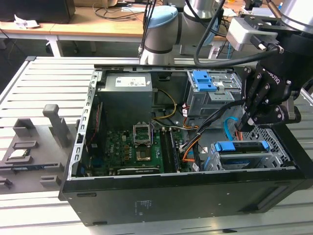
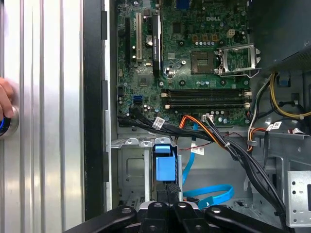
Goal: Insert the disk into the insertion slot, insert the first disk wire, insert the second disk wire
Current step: 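Insert the first disk wire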
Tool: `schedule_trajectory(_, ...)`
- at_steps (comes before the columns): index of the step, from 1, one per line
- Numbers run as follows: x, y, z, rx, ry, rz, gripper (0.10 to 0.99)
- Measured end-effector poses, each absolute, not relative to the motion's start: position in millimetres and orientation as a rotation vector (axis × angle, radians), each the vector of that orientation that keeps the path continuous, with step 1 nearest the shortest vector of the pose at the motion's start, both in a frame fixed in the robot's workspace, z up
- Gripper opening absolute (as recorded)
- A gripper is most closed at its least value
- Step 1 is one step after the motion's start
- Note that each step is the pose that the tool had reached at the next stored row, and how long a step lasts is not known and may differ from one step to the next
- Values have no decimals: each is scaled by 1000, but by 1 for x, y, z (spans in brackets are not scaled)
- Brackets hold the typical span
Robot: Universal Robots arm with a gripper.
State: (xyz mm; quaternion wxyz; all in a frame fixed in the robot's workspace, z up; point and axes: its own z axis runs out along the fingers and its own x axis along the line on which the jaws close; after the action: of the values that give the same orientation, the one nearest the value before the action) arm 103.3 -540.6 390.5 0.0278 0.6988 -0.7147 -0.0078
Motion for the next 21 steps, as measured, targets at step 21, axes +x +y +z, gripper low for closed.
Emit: schedule_trajectory(21, 158, -510, 390, 2140, -2191, 11, 106)
